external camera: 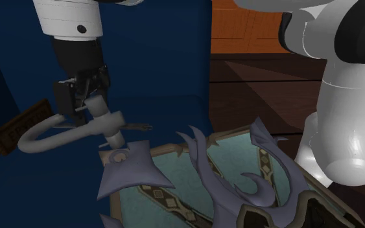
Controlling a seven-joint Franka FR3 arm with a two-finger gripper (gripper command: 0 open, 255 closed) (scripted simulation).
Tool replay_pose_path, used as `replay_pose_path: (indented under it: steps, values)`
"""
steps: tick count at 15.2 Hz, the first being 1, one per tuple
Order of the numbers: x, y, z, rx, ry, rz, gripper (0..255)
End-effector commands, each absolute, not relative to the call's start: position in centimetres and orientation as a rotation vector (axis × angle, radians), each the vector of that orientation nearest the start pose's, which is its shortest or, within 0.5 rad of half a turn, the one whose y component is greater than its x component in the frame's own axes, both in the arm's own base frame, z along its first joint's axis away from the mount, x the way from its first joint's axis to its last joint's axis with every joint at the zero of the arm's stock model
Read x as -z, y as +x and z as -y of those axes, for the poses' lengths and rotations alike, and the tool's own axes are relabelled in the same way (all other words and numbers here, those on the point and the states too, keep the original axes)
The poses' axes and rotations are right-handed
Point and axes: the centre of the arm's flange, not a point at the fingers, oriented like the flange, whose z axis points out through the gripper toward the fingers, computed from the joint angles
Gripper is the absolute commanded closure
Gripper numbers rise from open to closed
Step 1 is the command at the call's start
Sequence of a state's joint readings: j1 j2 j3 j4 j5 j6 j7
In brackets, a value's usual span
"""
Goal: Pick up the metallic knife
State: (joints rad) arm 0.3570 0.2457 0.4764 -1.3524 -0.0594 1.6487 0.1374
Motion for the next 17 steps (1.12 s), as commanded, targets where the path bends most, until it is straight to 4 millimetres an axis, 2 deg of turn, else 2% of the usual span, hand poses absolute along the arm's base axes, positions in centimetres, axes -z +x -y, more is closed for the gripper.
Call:
replay_pose_path:
  steps: [1,4,6,7,15,17]
  values:
    - [-59.3,45.5,-43.7,0.068,-2.882,1.024,0]
    - [-57.9,45.5,-43.7,0.068,-2.882,1.024,0]
    - [-57.9,45.5,-43.7,0.068,-2.882,1.024,0]
    - [-57.9,45.5,-43.7,0.068,-2.882,1.024,255]
    - [-57.8,45.6,-43.8,0.068,-2.882,1.024,255]
    - [-58.4,45.5,-43.7,0.068,-2.882,1.024,255]
